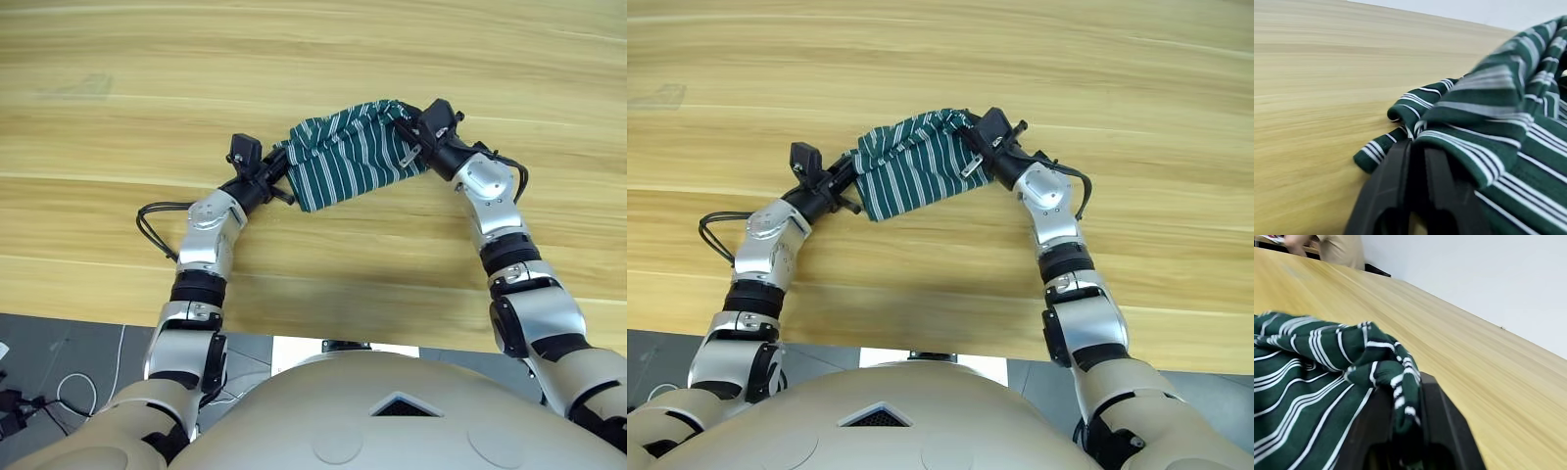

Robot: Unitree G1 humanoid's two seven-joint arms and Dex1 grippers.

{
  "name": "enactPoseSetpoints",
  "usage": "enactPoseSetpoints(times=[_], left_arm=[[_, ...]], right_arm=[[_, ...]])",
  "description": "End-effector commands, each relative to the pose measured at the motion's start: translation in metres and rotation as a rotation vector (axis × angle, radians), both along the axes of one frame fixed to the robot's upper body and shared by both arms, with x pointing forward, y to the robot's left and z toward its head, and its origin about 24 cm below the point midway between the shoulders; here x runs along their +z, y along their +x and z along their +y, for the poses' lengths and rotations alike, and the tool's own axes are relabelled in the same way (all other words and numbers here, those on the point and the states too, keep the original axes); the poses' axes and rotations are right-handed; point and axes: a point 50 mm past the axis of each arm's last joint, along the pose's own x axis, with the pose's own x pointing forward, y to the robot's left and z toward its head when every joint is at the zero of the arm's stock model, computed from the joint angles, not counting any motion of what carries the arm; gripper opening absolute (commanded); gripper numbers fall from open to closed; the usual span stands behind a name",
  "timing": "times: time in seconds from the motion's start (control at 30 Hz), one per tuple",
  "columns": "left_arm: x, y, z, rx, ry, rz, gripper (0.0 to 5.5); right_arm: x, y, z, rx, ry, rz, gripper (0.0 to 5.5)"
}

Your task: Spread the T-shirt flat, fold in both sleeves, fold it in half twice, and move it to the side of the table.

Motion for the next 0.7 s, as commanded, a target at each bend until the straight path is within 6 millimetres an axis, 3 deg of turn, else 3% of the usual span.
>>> enactPoseSetpoints(times=[0.03,0.3,0.43,0.53,0.6,0.7], left_arm=[[0.003,-0.001,-0.003,0.013,-0.046,-0.002,1.15],[0.024,-0.019,0.018,0.054,-0.250,-0.099,2.53],[0.024,-0.029,0.045,0.230,-0.388,-0.103,3.14],[0.015,-0.030,0.062,0.418,-0.436,-0.068,3.67],[0.014,-0.035,0.064,0.483,-0.466,-0.078,3.94],[0.020,-0.043,0.054,0.459,-0.483,-0.177,4.33]], right_arm=[[-0.002,0.010,0.005,-0.087,-0.024,0.014,1.33],[-0.007,0.029,-0.012,-0.393,0.008,0.102,2.86],[-0.009,0.034,-0.022,-0.558,0.099,0.178,3.49],[-0.010,0.032,-0.033,-0.652,0.134,0.177,3.49],[-0.005,0.025,-0.017,-0.546,0.136,0.074,3.49],[0.009,-0.002,0.036,-0.236,0.124,-0.075,3.49]])
